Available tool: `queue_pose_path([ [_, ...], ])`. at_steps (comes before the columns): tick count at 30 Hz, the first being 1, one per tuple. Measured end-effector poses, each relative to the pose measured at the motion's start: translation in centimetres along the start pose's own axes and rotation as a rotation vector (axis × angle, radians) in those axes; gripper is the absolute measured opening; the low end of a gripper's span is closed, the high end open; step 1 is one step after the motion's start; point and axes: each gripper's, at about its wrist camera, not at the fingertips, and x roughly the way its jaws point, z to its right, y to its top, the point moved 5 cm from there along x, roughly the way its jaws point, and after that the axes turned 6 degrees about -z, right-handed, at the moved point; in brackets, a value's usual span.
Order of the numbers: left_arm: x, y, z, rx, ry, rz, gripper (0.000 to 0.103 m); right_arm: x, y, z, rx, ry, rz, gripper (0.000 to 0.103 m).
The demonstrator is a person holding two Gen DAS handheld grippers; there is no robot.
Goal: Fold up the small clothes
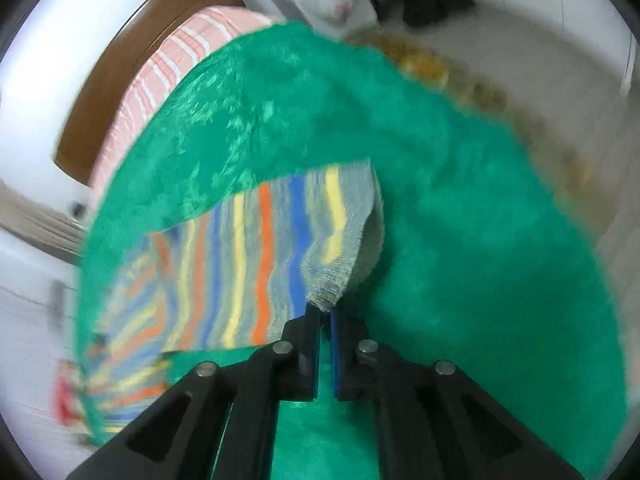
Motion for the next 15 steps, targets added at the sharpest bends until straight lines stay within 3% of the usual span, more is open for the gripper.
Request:
queue_pose_path([
  [1, 0.0, 0.0, 0.0, 0.000, 0.001, 0.000, 0.103, -0.4, 0.1, 0.3, -0.029, -0.105, 0.028, 0.003],
  [2, 0.1, 0.0, 0.0, 0.003, 0.003, 0.001, 0.103, -0.2, 0.0, 1.0, -0.030, -0.152, 0.027, 0.003],
  [4, 0.0, -0.1, 0.1, 0.013, 0.009, 0.007, 0.103, 0.7, -0.5, 2.2, 0.015, -0.147, -0.010, 0.002],
  [9, 0.3, -0.4, 0.0, 0.005, -0.013, 0.023, 0.103, 0.9, -1.1, 1.2, -0.026, -0.180, 0.017, 0.004],
  [10, 0.4, -0.3, -0.1, 0.011, -0.025, 0.024, 0.103, 0.6, -1.2, 1.2, -0.029, -0.171, 0.021, 0.016],
  [11, 0.4, -0.2, -0.2, 0.020, -0.031, 0.017, 0.103, 0.1, -1.4, 1.0, -0.031, -0.162, 0.033, 0.038],
  [13, 0.1, -0.1, -0.1, 0.060, -0.027, -0.027, 0.103, -1.2, -1.7, 1.1, -0.030, -0.167, 0.076, 0.066],
  [15, -1.8, 0.6, 0.0, 0.088, 0.013, -0.004, 0.098, -3.8, -2.9, 1.0, -0.049, -0.193, 0.168, 0.067],
])
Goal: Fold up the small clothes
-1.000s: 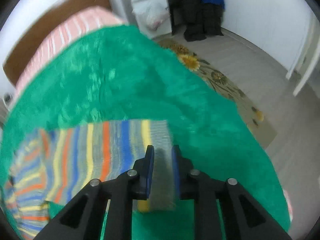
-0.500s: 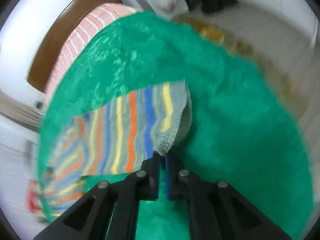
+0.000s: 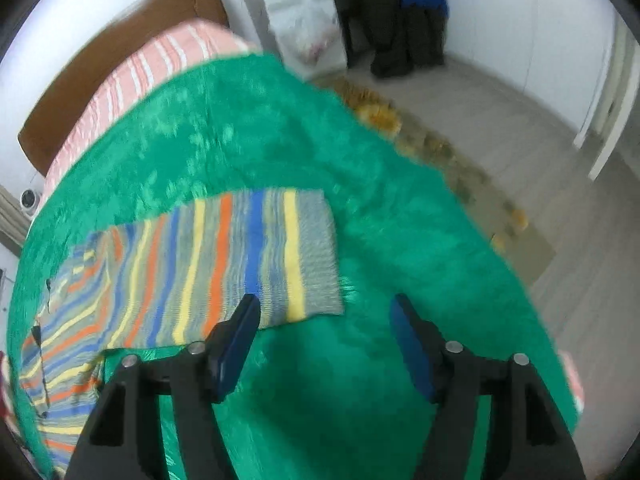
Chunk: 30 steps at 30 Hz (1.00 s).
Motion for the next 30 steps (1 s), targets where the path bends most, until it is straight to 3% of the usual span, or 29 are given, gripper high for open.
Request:
queue_pose_path([
  [1, -1.3, 0.5, 0.4, 0.030, 0.002, 0.047, 0.097, -0.6, -0.3, 0.0, -0.010, -0.006, 0.019, 0.067],
  [3, -4.5, 2.4, 3.1, 0.195, -0.041, 0.153, 0.097, -2.9, -1.9, -0.2, -0.040, 0.010, 0.065, 0.067],
  [5, -6.6, 4.0, 7.1, 0.420, -0.088, 0.202, 0.097, -4.3, -3.9, -1.0, -0.077, 0.042, 0.088, 0.068],
  [8, -6.8, 5.7, 13.1, 0.737, -0.082, 0.224, 0.096, -5.6, -7.1, -3.2, -0.125, 0.111, 0.102, 0.068],
  [10, -5.1, 6.7, 15.7, 0.830, -0.085, 0.198, 0.093, -6.2, -9.2, -4.7, -0.133, 0.174, 0.107, 0.068],
  [11, -3.3, 7.5, 16.9, 0.853, -0.091, 0.146, 0.088, -6.4, -10.3, -5.6, -0.130, 0.210, 0.108, 0.068],
  [14, 2.0, 8.6, 19.3, 0.876, -0.097, 0.005, 0.077, -6.5, -12.8, -7.6, -0.112, 0.295, 0.100, 0.068],
  [16, 4.2, 9.1, 20.2, 0.880, -0.088, -0.004, 0.065, -6.3, -13.9, -8.3, -0.107, 0.317, 0.096, 0.068],
  [17, 4.3, 9.5, 20.3, 0.856, -0.109, -0.009, 0.040, -6.3, -14.4, -8.8, -0.111, 0.323, 0.101, 0.068],
  [18, 4.5, 10.3, 20.2, 0.793, -0.146, -0.033, 0.004, -6.3, -15.0, -9.1, -0.120, 0.325, 0.108, 0.068],
  [19, 4.4, 11.5, 19.4, 0.696, -0.180, -0.055, 0.005, -6.4, -15.7, -9.3, -0.131, 0.324, 0.115, 0.068],
  [20, 3.4, 12.9, 18.2, 0.604, -0.250, -0.036, 0.005, -6.5, -16.2, -9.3, -0.140, 0.323, 0.123, 0.068],
  [22, 1.5, 15.5, 15.3, 0.440, -0.311, 0.001, 0.005, -7.1, -17.0, -9.4, -0.170, 0.321, 0.146, 0.068],
  [25, -0.6, 20.2, 7.2, 0.115, -0.392, 0.053, 0.005, -7.3, -17.2, -9.7, -0.196, 0.313, 0.172, 0.068],
  [27, -0.6, 21.4, 2.4, -0.053, -0.395, 0.061, 0.005, -7.2, -17.2, -9.7, -0.197, 0.319, 0.176, 0.068],
  [30, 1.9, 22.2, -5.2, -0.267, -0.294, 0.036, 0.005, -6.4, -17.3, -10.1, -0.202, 0.328, 0.159, 0.068],
])
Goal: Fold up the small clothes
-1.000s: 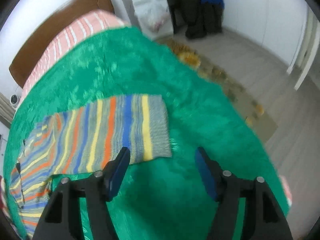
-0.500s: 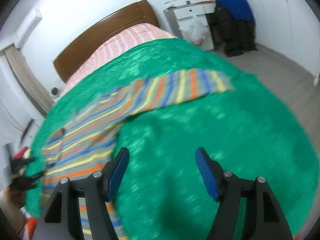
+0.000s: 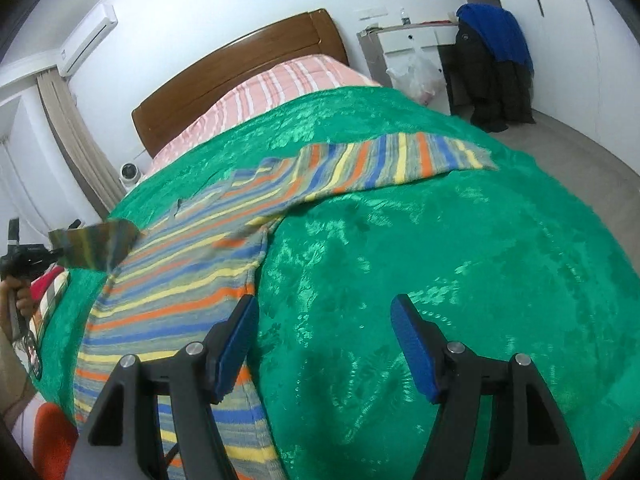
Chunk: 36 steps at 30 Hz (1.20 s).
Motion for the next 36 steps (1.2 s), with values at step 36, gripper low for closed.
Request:
queue_pose_path([
  [36, 8.8, -11.1, 6.8, -0.008, -0.429, -0.390, 0.026, 2.1, -1.6, -0.5, -0.027, -0.004, -0.068, 0.069],
])
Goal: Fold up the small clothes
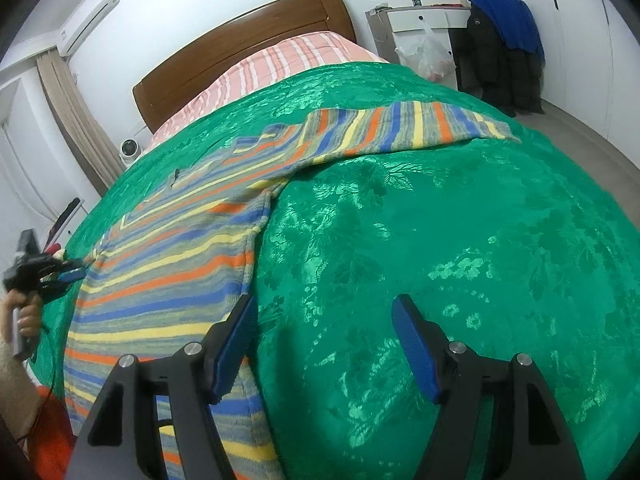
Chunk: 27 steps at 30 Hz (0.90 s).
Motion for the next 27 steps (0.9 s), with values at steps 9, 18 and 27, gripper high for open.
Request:
queue_pose_path([
  [9, -0.9, 0.8, -0.5, -0.024, 0.148, 0.086, 0.001, 0.0, -0.1, 0.0, 0.001, 0.008, -0.002, 0.069],
  [18, -3.0, -0.9, -2.6, -0.065, 0.097, 0.103, 0.023, 0.6, 0.1, 0.3, 0.001, 0.013, -0.007, 0.069],
  [27, -2.4, -10.2, 2.6, 0.283, 0.391, 0.008, 0.022, -1.9, 0.8, -2.4, -0.094, 0.074, 0.041, 0.069],
])
